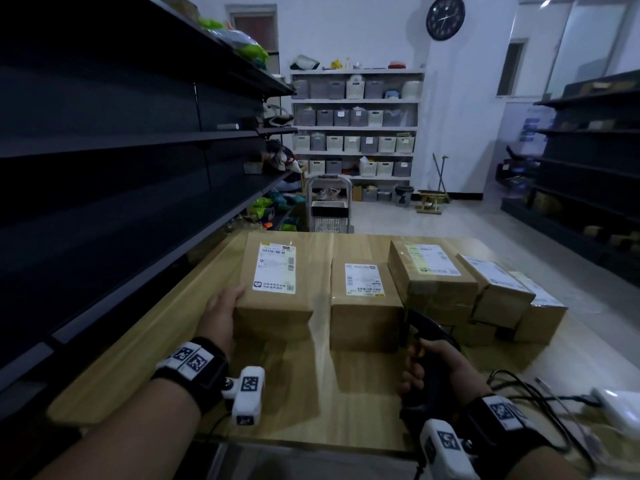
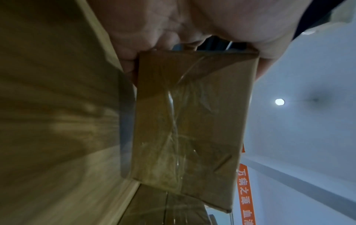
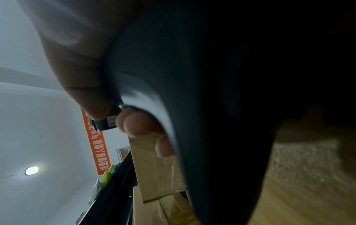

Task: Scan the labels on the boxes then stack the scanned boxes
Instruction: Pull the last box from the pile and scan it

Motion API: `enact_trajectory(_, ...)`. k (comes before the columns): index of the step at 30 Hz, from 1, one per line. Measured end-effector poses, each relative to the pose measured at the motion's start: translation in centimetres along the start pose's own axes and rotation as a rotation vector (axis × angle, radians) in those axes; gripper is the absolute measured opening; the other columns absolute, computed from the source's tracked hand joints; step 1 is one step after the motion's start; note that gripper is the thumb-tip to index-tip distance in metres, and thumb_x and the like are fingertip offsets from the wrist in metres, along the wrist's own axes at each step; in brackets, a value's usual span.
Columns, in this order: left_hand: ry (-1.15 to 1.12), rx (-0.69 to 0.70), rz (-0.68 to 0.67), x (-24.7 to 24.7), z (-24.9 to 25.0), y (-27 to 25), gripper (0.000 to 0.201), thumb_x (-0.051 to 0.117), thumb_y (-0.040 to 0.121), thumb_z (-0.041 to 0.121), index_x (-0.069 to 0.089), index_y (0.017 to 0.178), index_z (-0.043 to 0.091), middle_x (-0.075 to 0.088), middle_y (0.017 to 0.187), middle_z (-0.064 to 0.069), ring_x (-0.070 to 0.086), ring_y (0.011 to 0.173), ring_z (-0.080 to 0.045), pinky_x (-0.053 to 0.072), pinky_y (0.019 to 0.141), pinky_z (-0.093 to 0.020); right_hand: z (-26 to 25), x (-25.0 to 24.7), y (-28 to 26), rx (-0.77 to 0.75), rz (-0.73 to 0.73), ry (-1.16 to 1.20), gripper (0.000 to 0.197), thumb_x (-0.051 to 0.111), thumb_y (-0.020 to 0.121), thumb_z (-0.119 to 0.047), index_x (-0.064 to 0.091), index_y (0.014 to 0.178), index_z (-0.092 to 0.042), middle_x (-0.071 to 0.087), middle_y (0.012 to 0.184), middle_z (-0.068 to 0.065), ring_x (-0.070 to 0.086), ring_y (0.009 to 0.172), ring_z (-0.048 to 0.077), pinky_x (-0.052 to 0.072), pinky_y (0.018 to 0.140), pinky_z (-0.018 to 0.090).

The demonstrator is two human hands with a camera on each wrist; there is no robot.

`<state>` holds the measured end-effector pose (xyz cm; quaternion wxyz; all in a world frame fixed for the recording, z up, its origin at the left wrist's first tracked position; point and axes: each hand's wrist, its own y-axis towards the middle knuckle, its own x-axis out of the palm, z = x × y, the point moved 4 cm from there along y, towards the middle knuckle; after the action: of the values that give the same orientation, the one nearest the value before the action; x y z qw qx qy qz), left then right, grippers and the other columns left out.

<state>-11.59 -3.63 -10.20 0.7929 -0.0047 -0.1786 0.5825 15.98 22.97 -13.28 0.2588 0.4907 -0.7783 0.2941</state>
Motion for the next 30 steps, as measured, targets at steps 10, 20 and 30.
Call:
enact_trajectory(10, -0.200, 0.054, -0.066, -0.2, -2.9, 1.4, 0.107, 0.098, 0.065, 0.032, 0.050, 0.160, 0.030, 0.078, 0.131, -0.020, 0.076, 0.118, -0.043, 0.058, 0.105, -0.070, -0.3, 0.5, -0.1, 0.018, 0.027, 0.014, 0.054, 0.099, 0.044, -0.021, 0.063, 0.079, -0.001, 0.037, 0.059, 0.010, 0.039, 0.048, 0.024, 0.042, 0.055, 0.039)
enact_trajectory(20, -0.200, 0.125, -0.102, -0.8, -3.4, 2.3, 0.125, 0.100, 0.044, 0.027, 0.051, 0.158, 0.025, 0.074, 0.138, -0.014, 0.075, 0.122, -0.041, 0.057, 0.107, -0.069, -0.2, 0.0, -0.2, -0.035, 0.074, -0.032, 0.050, 0.099, 0.050, -0.024, 0.063, 0.077, -0.001, 0.040, 0.056, 0.011, 0.043, 0.046, 0.025, 0.042, 0.056, 0.040)
enact_trajectory(30, -0.163, 0.138, -0.174, -0.4, -3.1, 1.8, 0.093, 0.093, 0.072, 0.006, 0.050, 0.150, 0.033, 0.074, 0.132, -0.014, 0.074, 0.119, -0.043, 0.058, 0.105, -0.070, -0.9, 4.5, -2.5, 0.039, 0.135, -0.240, 0.060, 0.102, 0.041, -0.027, 0.057, 0.073, -0.002, 0.043, 0.061, 0.014, 0.046, 0.049, 0.029, 0.043, 0.048, 0.038)
